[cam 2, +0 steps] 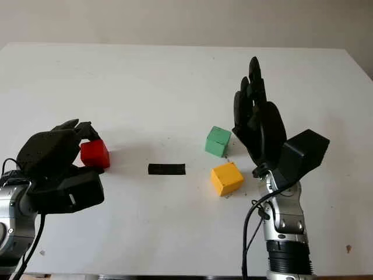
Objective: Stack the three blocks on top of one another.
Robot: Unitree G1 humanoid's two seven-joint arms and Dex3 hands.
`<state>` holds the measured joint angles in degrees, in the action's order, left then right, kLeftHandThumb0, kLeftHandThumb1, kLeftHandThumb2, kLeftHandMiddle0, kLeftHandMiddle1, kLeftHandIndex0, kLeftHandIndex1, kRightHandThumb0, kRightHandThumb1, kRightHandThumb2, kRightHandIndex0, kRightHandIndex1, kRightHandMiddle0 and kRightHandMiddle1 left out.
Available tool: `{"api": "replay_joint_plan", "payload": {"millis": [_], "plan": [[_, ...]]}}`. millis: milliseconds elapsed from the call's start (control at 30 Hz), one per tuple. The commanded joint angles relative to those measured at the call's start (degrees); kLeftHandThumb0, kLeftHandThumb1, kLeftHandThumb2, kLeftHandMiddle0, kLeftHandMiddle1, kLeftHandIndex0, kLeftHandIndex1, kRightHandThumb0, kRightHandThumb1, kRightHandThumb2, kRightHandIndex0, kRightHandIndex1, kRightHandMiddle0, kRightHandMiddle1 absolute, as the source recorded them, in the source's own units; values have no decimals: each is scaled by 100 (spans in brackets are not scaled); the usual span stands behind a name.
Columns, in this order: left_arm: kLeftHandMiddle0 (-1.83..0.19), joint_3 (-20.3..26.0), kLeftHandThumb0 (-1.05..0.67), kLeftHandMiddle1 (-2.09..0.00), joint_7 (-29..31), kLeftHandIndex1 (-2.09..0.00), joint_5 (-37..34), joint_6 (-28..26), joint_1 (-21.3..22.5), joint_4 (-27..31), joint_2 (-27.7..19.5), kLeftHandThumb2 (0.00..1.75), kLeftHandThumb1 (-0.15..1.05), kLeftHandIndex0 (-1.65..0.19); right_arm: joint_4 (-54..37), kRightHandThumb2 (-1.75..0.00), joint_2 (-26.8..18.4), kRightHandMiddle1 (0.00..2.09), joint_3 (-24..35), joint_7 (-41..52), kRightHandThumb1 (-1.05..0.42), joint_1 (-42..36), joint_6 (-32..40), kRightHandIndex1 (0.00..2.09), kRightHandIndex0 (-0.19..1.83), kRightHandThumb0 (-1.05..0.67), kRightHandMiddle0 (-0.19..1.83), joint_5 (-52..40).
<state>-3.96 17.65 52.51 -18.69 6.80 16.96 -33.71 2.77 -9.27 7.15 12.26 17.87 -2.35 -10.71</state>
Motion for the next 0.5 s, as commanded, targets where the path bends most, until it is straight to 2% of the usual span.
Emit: {"api": "replay_joint_plan", "payload": {"millis": [0,167,300,467], "plan": [[-28,105,-34,-11,-47,-156,-76,65,-81,106,-42,6,97,-14,-30,-61,-11,0,19,4,-105,-51,-61,0,-19,-76,-19,3],[-28,202,-33,-10,-74,-160,-183,288,-148,188,-136,5,95,-17,-16,-61,0,0,18,7,-105,-50,-84,0,-19,-76,-19,0],[-24,278,-35,-7,-8,-167,-228,554,-142,331,-286,5,94,-12,-12,-61,16,0,14,-13,-105,-52,-86,0,-19,-76,-19,4],[-19,291,-36,-4,455,-164,-379,816,226,547,-563,5,94,-11,-5,-61,12,0,1,-36,-105,-57,-93,0,-19,-77,-19,34]]}}
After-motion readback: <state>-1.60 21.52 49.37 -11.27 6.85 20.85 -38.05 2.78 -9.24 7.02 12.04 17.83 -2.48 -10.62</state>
